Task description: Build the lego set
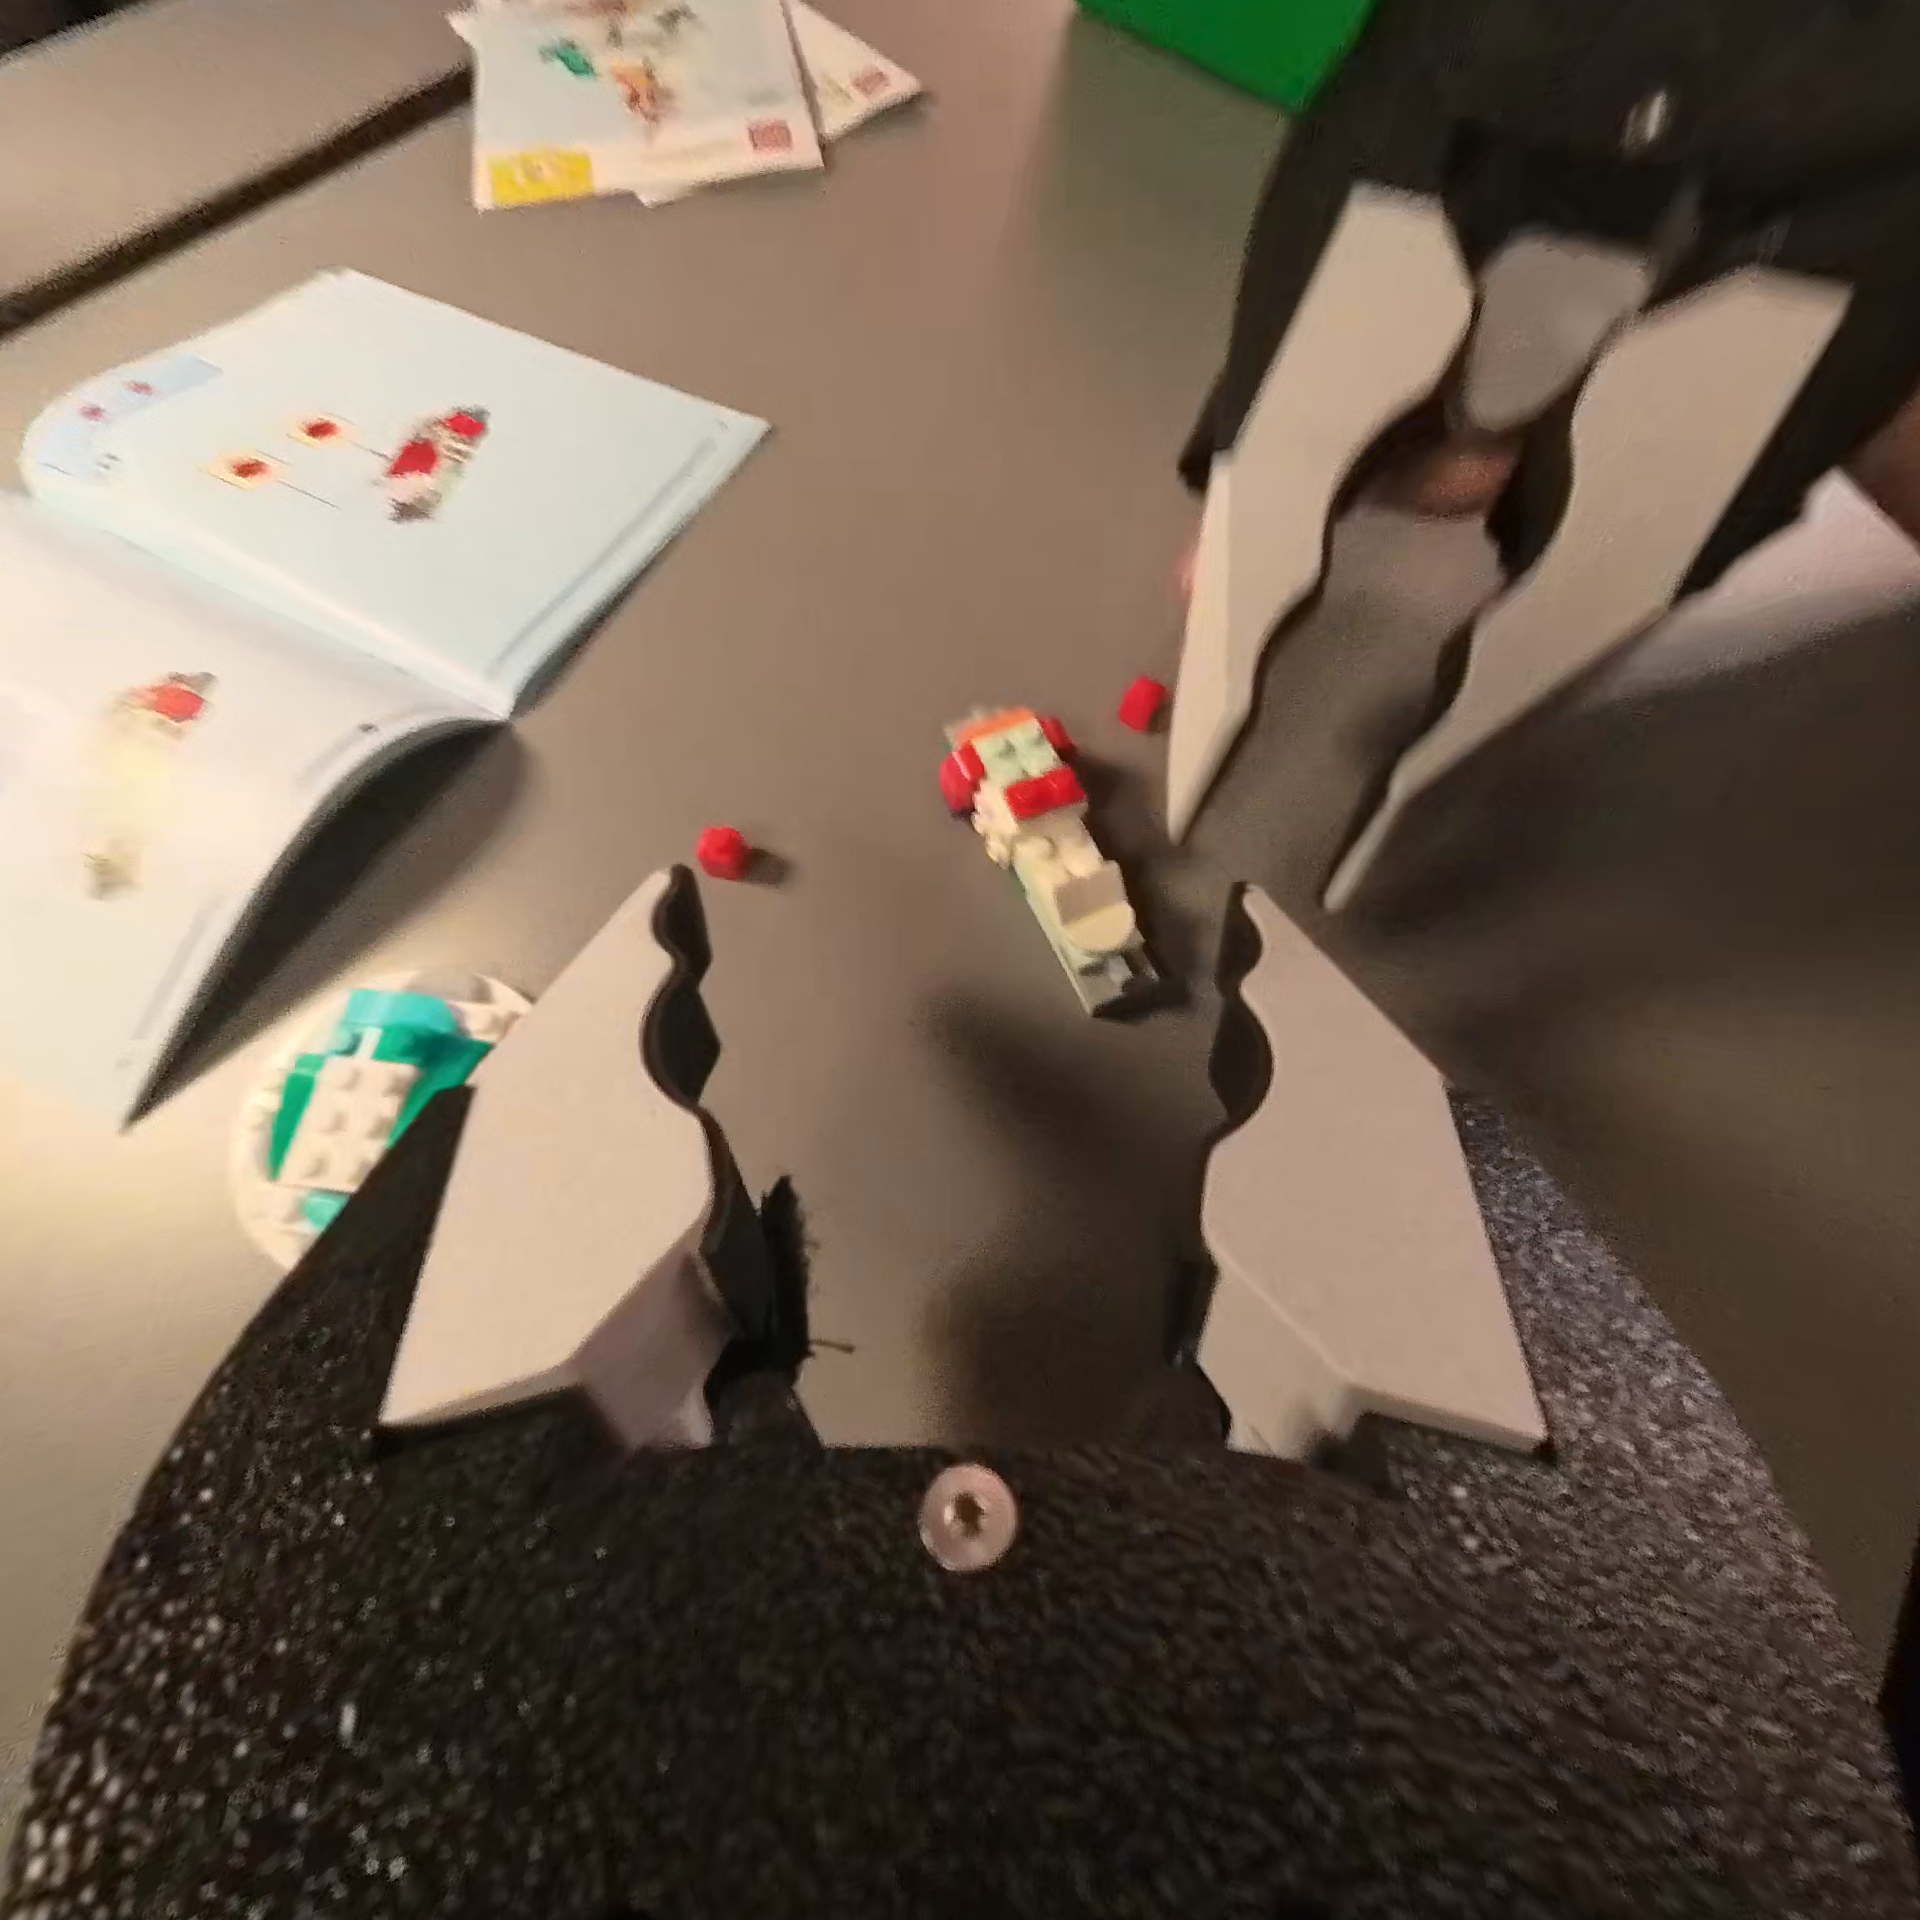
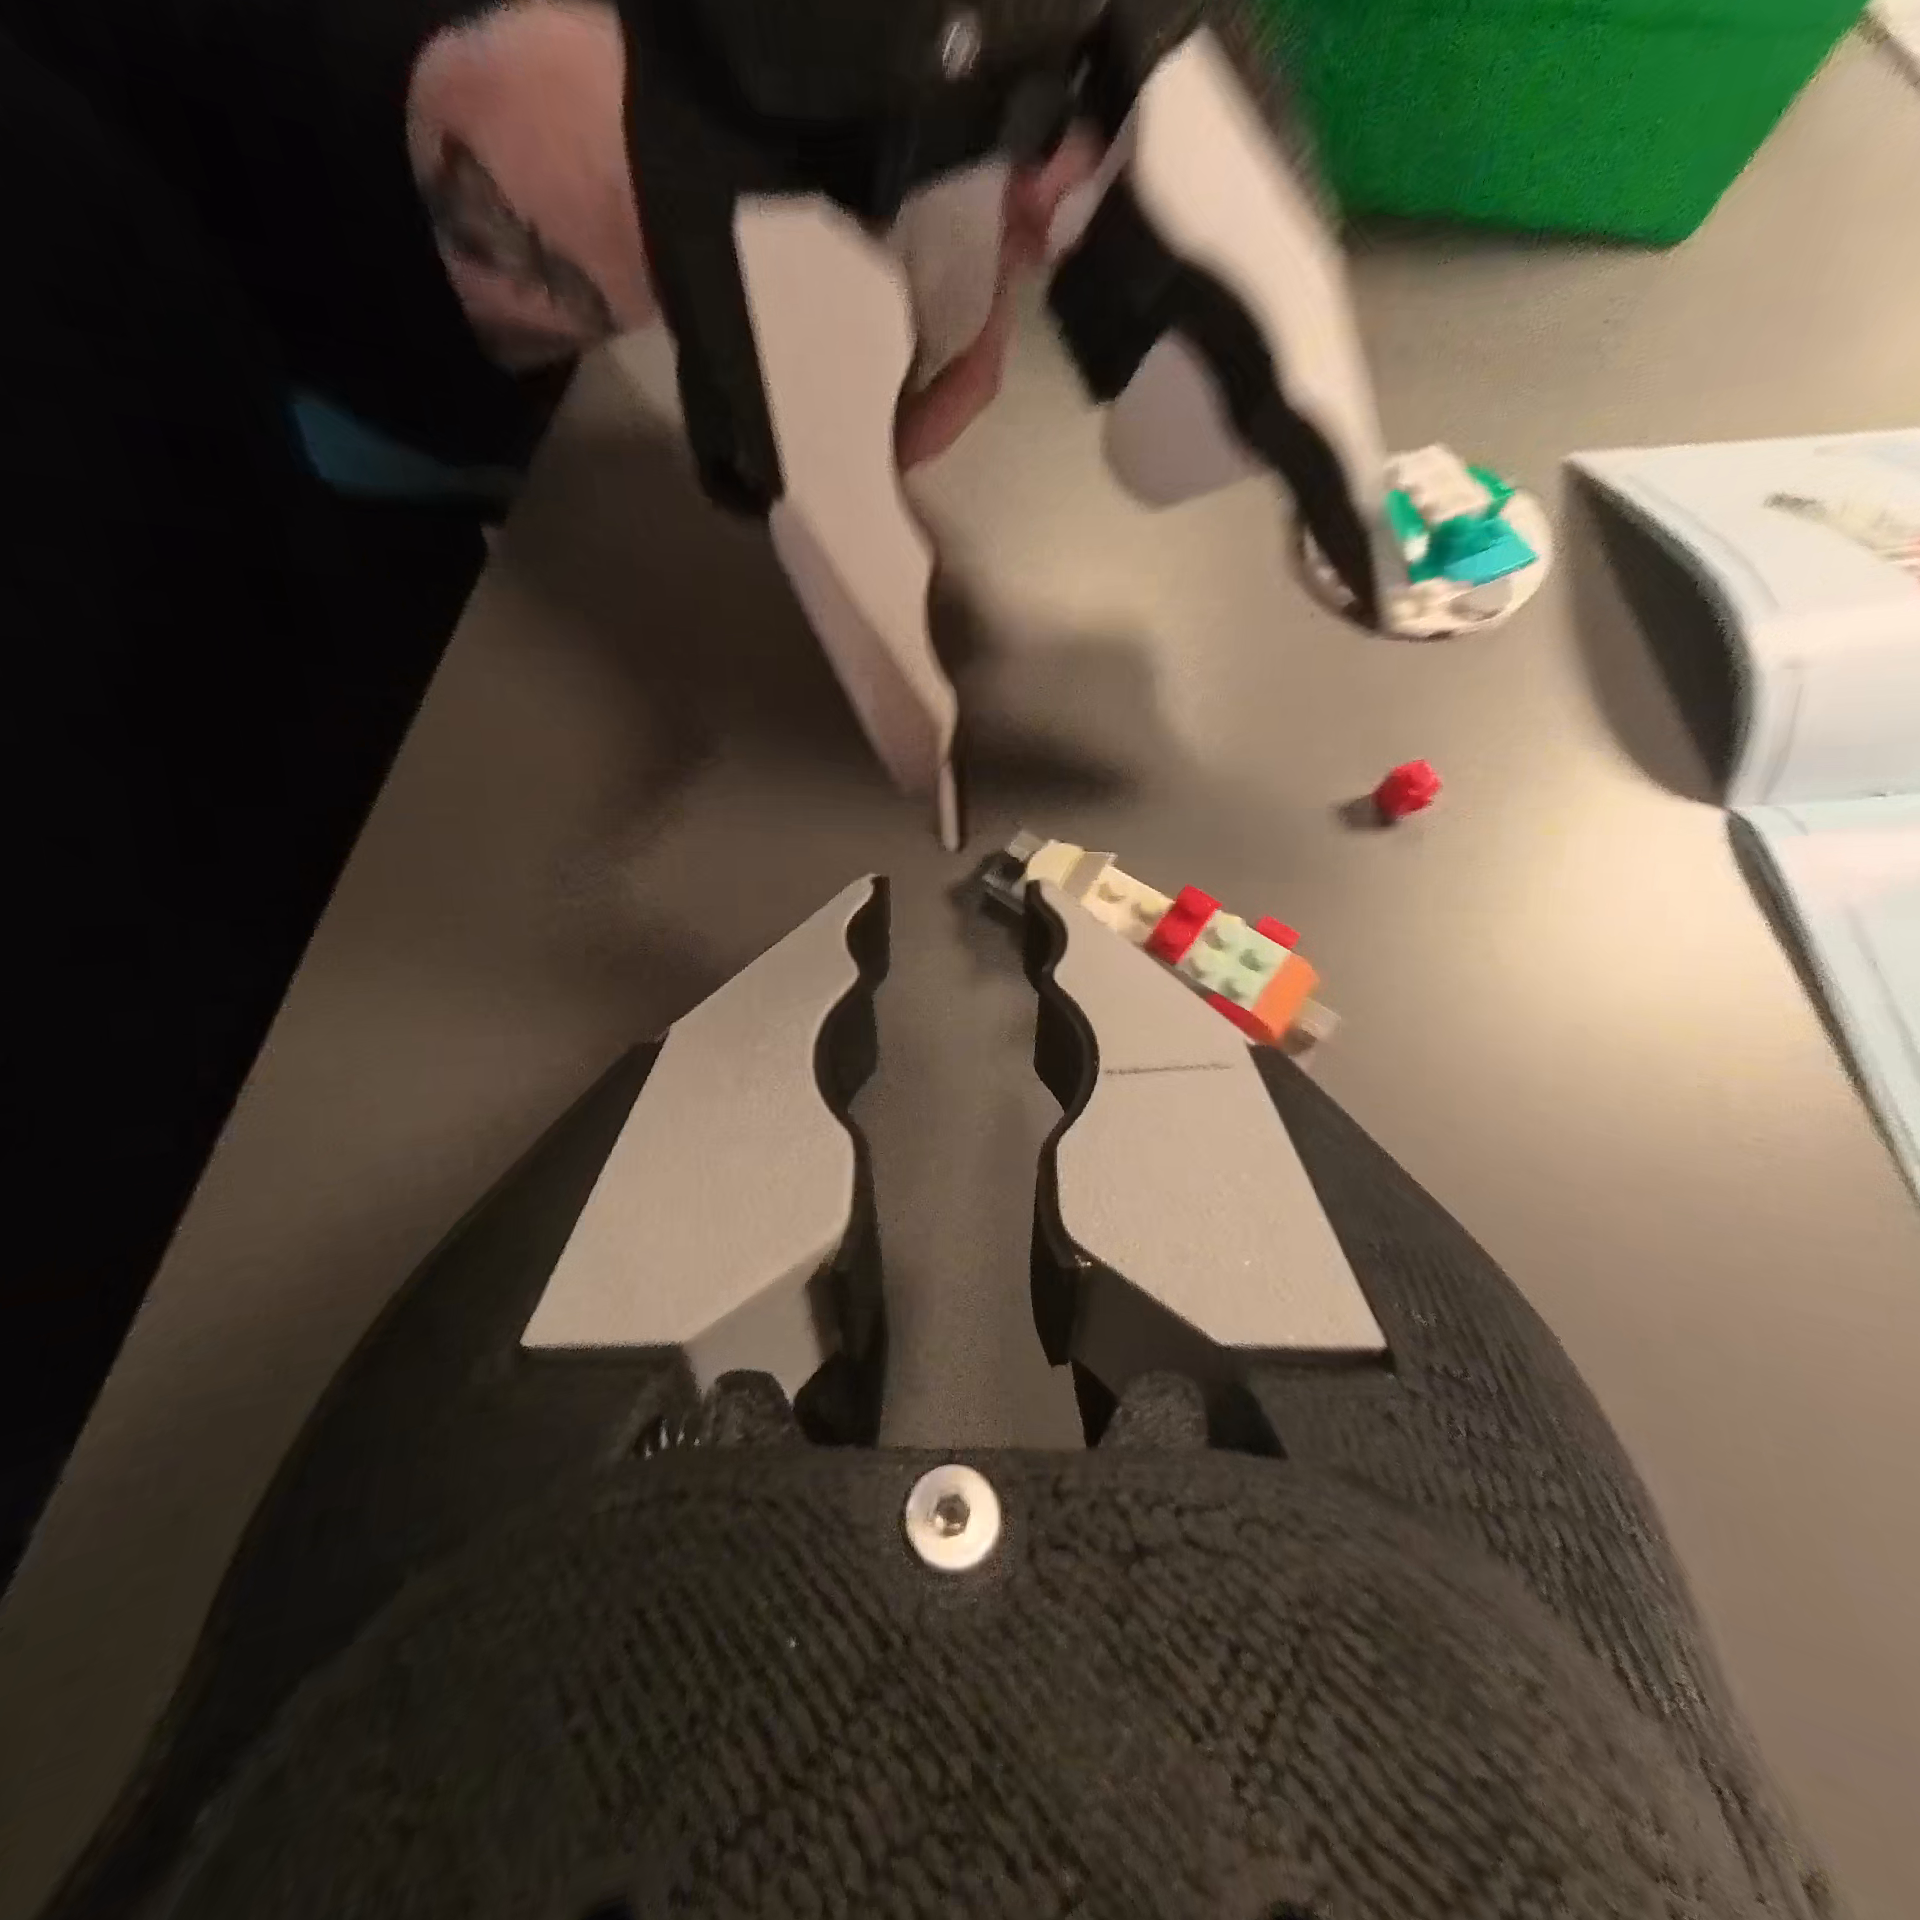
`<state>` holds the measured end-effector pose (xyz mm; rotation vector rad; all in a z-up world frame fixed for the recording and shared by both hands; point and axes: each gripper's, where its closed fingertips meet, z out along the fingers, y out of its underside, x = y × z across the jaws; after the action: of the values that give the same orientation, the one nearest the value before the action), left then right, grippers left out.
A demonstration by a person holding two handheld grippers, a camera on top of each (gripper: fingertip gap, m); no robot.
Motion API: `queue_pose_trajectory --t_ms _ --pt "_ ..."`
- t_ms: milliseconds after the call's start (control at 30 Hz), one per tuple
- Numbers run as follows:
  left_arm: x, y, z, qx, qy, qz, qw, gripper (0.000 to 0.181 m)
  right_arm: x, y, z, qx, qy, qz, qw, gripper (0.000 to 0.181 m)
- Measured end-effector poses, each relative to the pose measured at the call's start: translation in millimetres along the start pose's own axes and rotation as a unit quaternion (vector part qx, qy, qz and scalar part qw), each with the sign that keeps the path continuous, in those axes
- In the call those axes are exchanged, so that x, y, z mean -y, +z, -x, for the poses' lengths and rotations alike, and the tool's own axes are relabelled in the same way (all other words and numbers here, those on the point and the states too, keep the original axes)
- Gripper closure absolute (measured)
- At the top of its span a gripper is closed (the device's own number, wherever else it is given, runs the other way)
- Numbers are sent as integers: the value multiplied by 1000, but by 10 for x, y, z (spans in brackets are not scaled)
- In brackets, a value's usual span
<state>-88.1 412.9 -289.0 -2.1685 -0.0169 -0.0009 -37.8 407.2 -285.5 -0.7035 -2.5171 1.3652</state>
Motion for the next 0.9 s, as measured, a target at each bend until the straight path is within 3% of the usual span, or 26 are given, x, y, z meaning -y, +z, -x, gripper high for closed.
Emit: queue_pose_trajectory --t_ms 33,233,367,467,733,900 --pt "-46 29 -49 -1 3 8 1000 88 42 -80 -38 -8 4 -19 1000 158" --pt "-5 105 -33 80 -16 0 997 81 150 -452 -268 -64 19 -96 993 161" --pt "-21 174 -60 90 -3 18 996 95 148 -513 -343 -79 22 -113 990 161" --pt "-53 194 -157 68 6 34 997 119 123 -521 -383 -86 24 -114 989 161" --pt "-181 254 -234 46 0 76 996 134 197 -626 -469 -122 8 -140 983 159" --pt "-118 237 -173 72 41 60 995 164 297 -581 -386 -101 -2 -159 982 154"
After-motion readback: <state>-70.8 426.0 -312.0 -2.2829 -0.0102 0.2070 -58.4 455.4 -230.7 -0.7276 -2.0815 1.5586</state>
